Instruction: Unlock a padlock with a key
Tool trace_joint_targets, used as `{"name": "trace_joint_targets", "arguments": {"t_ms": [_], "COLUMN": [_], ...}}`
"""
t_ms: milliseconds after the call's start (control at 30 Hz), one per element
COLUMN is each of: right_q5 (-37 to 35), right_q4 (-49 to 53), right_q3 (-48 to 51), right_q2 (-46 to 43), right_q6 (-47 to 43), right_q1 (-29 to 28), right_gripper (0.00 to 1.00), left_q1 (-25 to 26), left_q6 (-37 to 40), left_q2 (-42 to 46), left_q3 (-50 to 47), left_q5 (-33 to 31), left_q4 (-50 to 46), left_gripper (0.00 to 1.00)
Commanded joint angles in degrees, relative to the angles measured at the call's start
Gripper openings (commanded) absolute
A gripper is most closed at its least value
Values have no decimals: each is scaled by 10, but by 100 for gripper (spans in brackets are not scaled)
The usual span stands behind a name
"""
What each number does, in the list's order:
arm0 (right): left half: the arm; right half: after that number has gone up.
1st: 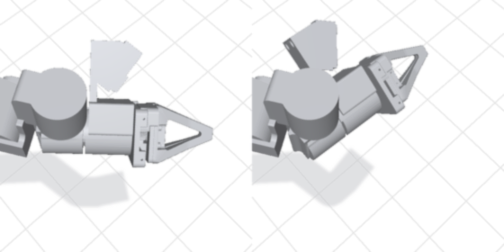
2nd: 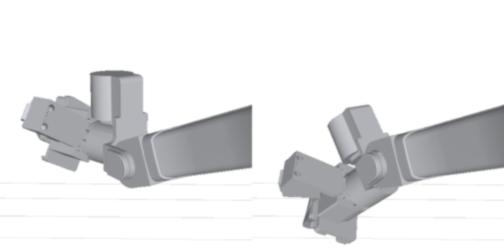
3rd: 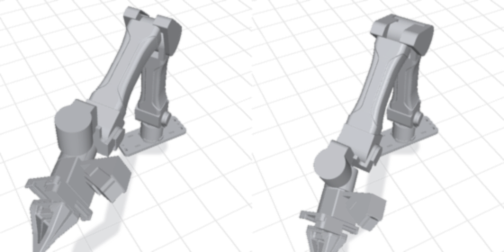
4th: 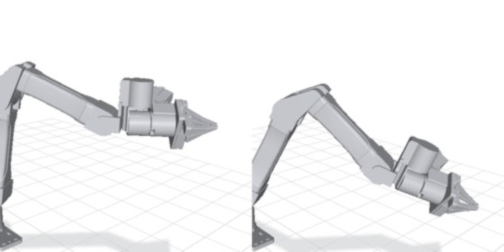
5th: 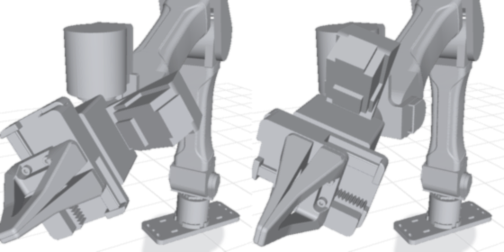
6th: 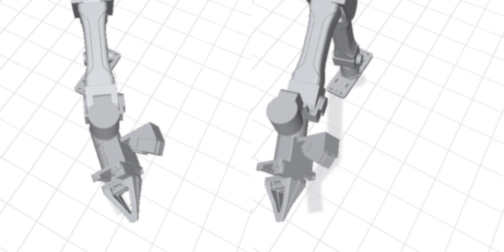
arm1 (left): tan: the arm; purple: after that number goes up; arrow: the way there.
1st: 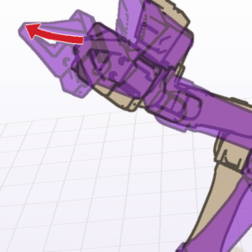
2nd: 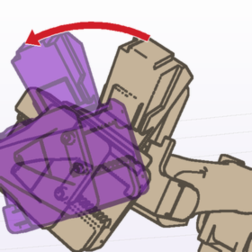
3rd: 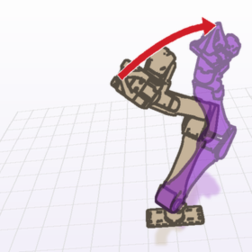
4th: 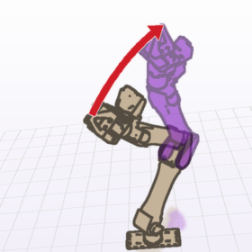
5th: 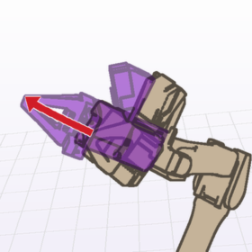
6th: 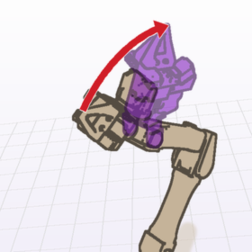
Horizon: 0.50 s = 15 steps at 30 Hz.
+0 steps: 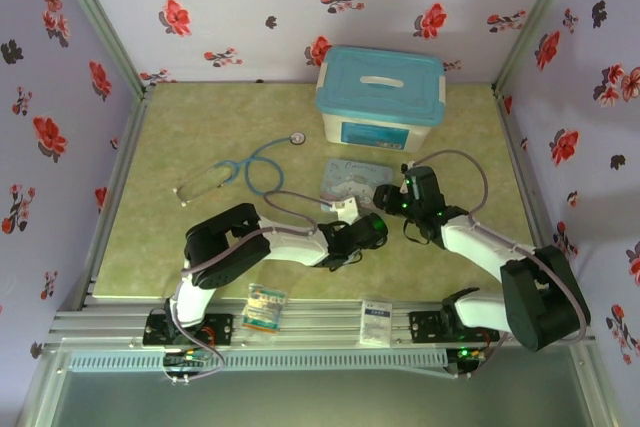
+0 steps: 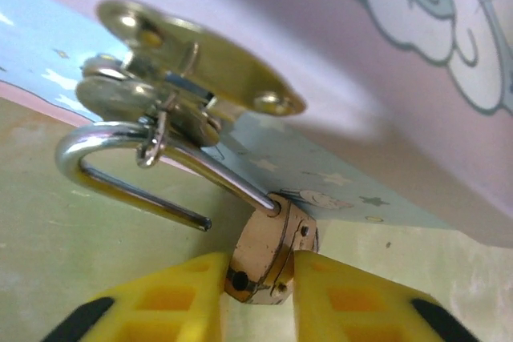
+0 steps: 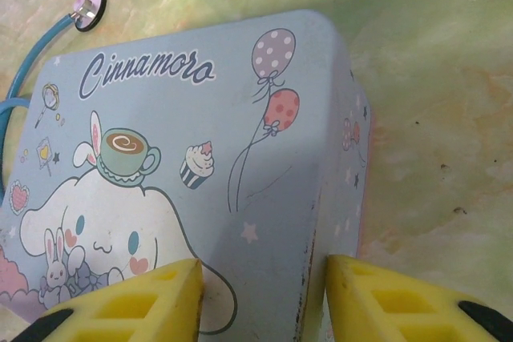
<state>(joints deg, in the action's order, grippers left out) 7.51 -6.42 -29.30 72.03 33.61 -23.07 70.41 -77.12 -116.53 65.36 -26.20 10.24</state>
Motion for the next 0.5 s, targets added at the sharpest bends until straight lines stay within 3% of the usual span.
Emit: {"name": "trace_joint_targets", "arguments": {"t_ms": [0, 300, 467], "right_q5": [5, -10, -16], "right_q4": [-1, -6, 1], "right_q3": [22, 34, 33], "right_q2": [13, 11, 2], "right_q6": [11, 10, 3], "right_q1": [0, -6, -6], "right_gripper": [42, 41, 40], "left_q1": [-5, -6, -12], "left_q6": [24, 25, 32], "left_q2": [-28, -31, -2], "left_q3": [1, -6, -28], "left_q5": [-44, -57, -30], "left_q4": [4, 13, -19], "left_gripper": [34, 14, 6]}}
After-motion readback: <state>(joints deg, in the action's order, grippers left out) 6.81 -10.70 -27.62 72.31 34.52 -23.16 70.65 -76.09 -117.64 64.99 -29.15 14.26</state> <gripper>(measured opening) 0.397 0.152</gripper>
